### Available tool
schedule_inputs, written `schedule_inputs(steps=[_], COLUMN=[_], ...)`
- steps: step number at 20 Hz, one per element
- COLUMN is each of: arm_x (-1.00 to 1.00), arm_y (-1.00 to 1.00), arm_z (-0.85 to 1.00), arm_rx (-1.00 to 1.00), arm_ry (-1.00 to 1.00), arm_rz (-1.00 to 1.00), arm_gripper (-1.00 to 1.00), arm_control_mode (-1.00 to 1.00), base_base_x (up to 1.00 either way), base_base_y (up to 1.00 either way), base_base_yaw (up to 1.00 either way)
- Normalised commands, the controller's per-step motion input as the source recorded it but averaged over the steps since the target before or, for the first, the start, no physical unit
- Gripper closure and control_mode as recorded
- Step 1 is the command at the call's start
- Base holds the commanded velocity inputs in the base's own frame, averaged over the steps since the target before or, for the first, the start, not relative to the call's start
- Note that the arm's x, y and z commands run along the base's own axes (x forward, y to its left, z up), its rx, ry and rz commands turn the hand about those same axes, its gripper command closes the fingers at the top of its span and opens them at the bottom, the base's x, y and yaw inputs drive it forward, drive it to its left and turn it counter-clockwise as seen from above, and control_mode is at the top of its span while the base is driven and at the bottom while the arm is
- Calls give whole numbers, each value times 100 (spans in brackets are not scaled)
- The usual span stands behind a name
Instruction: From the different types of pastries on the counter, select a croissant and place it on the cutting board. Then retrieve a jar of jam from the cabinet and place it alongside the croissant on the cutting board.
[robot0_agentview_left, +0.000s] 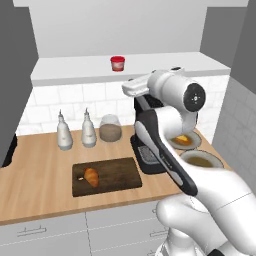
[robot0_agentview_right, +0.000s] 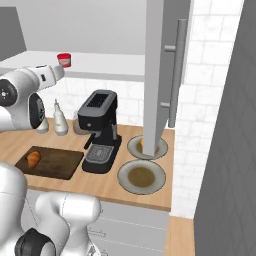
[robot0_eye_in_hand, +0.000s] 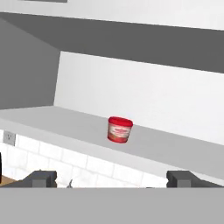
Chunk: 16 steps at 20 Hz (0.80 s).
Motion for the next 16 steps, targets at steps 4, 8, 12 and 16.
schedule_inputs(steps=[4,8,12,16], arm_x=[0,8,19,66], arm_y=[0,15,12,0], arm_z=[29,12,0,0], arm_rx=[14,11,6,2], arm_ry=[0,1,0,5], arm_rz=[1,1,0,0], arm_gripper=[-100,-100,-100,-100], arm_control_mode=[-100,-100,-100,-100], base_base_x=[0,0,0,0], base_base_y=[0,0,0,0], base_base_yaw=[0,0,0,0])
